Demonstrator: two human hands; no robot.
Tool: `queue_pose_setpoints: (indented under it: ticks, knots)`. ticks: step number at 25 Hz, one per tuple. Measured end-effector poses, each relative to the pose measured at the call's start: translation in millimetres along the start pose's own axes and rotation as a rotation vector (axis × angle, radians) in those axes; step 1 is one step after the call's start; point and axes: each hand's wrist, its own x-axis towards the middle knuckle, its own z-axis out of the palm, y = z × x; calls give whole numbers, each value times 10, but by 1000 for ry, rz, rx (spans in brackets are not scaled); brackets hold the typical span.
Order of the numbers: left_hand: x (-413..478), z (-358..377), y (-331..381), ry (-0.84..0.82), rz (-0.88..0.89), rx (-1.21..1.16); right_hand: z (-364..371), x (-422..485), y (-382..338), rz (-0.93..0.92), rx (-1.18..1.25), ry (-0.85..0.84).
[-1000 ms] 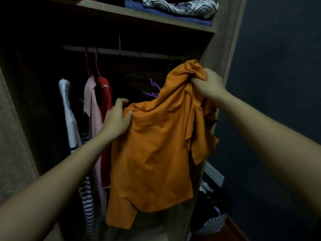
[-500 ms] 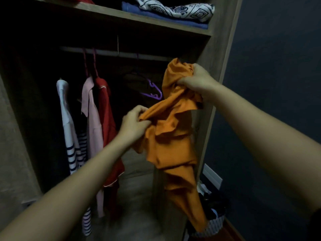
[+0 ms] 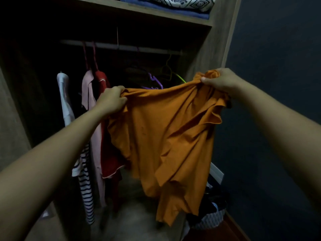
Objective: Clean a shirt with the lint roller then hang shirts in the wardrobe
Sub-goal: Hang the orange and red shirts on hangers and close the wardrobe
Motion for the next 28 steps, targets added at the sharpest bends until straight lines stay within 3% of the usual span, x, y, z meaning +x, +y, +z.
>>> queue_pose_setpoints:
  ticks: [3,6,9,11,13,15,17,20,24,26,28]
  knots:
    - [14,-88,25,-79,-97,-96,-8,14,150,-69,-55,55]
    - [14,-126,115,-146,-186,-361,-16,61,285,-71,-101,116]
    - [88,-119,342,-109,-212,-607,115,77,359,-83,-387,100]
    - [140,-114,532,-101,-162,-618,289,-6,358,-243,-436,105]
    - [178,-95,687,-110,-74,-538,472,-242,302,-470,-310,99]
    - [199,-57,810,-143,6,-475,691,-564,243,-576,-162,29]
    - [205,4,927,-189,57,-468,961,-834,240,-469,-75,-87]
    - [215,37,1078,-191,106,-505,1295,-945,361,-250,-135,-224]
    - [297,-31,1069,-113,98,-516,1371,-849,356,-225,-19,-271]
    - [336,-37,954,-107,36,-525,1330,-834,195,-126,159,-291]
    - [365,6,780,-165,33,-310,1287,-811,-35,45,495,-367]
